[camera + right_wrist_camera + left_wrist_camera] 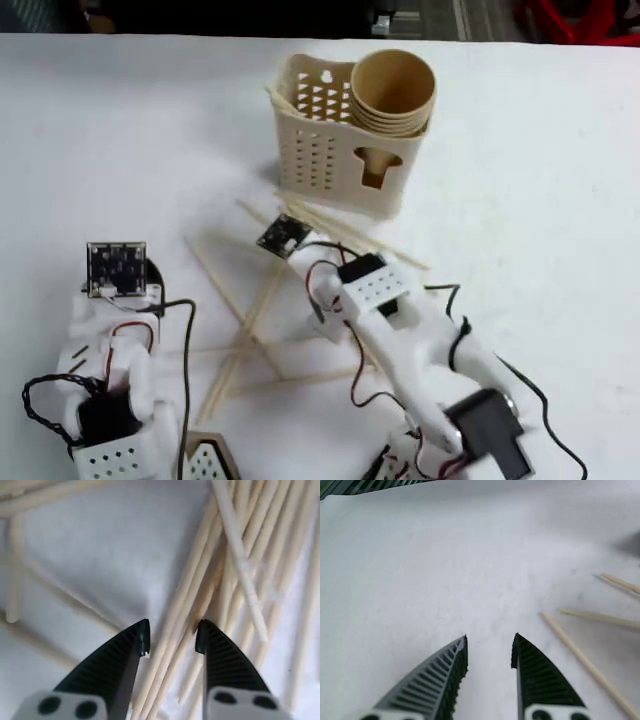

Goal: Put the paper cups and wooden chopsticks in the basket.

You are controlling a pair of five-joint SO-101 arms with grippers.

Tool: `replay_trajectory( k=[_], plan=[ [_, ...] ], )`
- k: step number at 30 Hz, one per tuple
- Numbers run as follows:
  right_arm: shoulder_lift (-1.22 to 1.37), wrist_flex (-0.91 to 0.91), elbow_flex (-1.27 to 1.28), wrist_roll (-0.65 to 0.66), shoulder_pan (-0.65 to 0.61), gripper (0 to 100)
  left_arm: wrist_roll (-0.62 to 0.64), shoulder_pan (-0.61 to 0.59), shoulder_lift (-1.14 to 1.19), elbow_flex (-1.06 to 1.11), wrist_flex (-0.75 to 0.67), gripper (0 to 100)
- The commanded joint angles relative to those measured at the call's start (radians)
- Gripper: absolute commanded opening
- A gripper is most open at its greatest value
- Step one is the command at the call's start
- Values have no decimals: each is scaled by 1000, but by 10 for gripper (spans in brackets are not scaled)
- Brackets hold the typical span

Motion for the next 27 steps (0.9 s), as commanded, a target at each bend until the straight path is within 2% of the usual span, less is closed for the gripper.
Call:
replay_trajectory(
  k=[1,7,13,21,27],
  plan=[
    [68,-28,-32,6,-12,159,2,-4,-8,-9,-21,161],
    [111,-28,-48,6,-10,144,2,-4,-8,-9,-21,161],
    [117,-28,-69,6,-5,16,2,-4,-8,-9,-21,161],
    [90,2,-69,6,-4,19,2,-4,-8,-9,-21,161],
    [-91,105,-69,6,-4,19,2,-4,-8,-9,-21,161]
  ],
)
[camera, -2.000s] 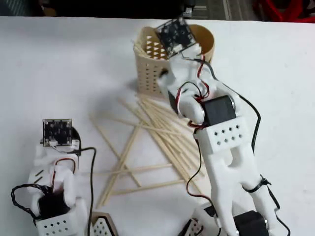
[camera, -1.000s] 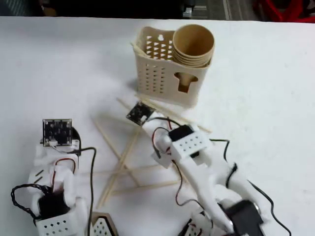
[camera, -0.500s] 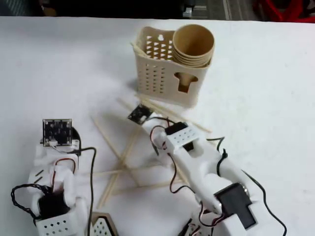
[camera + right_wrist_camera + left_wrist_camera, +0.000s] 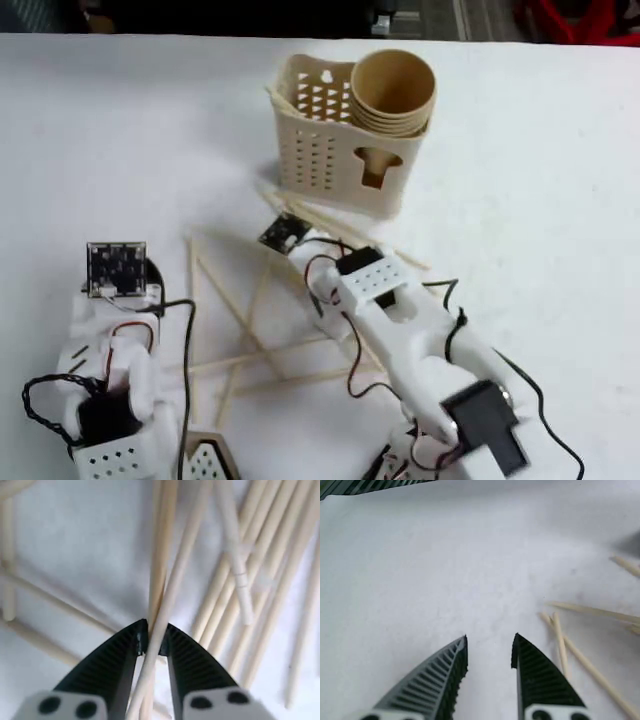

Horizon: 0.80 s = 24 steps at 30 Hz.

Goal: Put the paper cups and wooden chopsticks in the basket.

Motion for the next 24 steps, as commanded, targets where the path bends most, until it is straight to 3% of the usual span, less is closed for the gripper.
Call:
replay_trajectory(
  k=[1,15,24],
  plan=[
    [-185,87,-18,8,-5,19,2,-4,-8,-9,-21,161],
    [-636,308,-12,8,-5,19,2,-4,-8,-9,-21,161],
    [-676,252,109,51,36,19,2,-4,-8,-9,-21,161]
  ],
)
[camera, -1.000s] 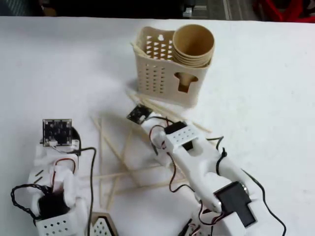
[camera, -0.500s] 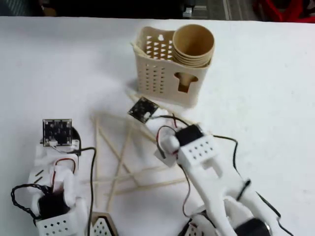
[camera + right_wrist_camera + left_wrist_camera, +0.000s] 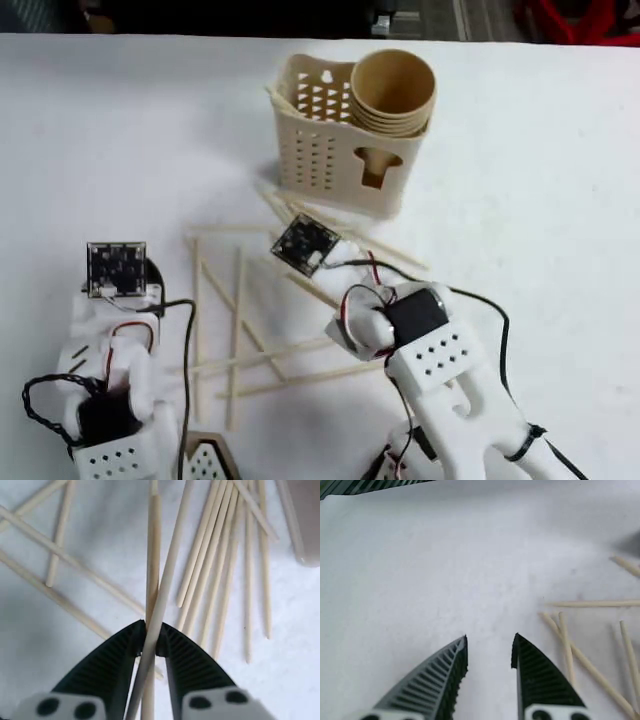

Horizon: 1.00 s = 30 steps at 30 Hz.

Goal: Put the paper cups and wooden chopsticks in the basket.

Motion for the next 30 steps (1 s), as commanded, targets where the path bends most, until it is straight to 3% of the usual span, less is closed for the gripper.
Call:
replay_trajectory(
  k=[1,14,25,30],
  plan=[
    [-30,-22,2,15,48,19,2,-4,-8,-9,-21,161],
    [-288,148,-192,6,54,19,2,-4,-8,-9,-21,161],
    [-409,151,-273,-57,50,19,2,-2,-8,-9,-21,161],
    [-421,150,-331,-126,-51,19,9,1,-8,-11,-57,161]
  ],
)
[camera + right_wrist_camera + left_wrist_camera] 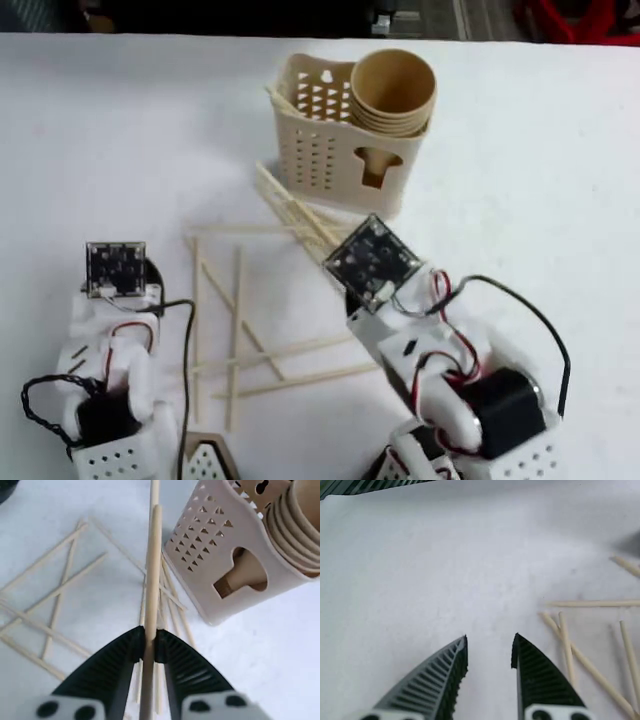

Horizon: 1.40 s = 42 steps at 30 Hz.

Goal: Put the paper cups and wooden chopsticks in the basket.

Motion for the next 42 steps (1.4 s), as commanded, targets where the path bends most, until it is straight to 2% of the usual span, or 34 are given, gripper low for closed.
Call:
replay_trajectory(
  k=[1,3,8,17,34,42],
  plan=[
    [-15,-1,-94,-68,-104,19,9,1,-8,-12,-80,161],
    [-8,-18,-123,-100,-153,19,26,7,-8,-21,-124,161],
    [-5,-127,-126,-164,-236,19,158,93,-8,-124,-163,161],
    [-5,-236,-95,-183,-363,19,170,314,-8,-322,-164,158],
    [-5,-277,-14,-181,-369,19,164,584,-8,-466,-164,158],
    [-5,-283,37,-181,-369,19,158,664,-8,-466,-186,159]
  ],
)
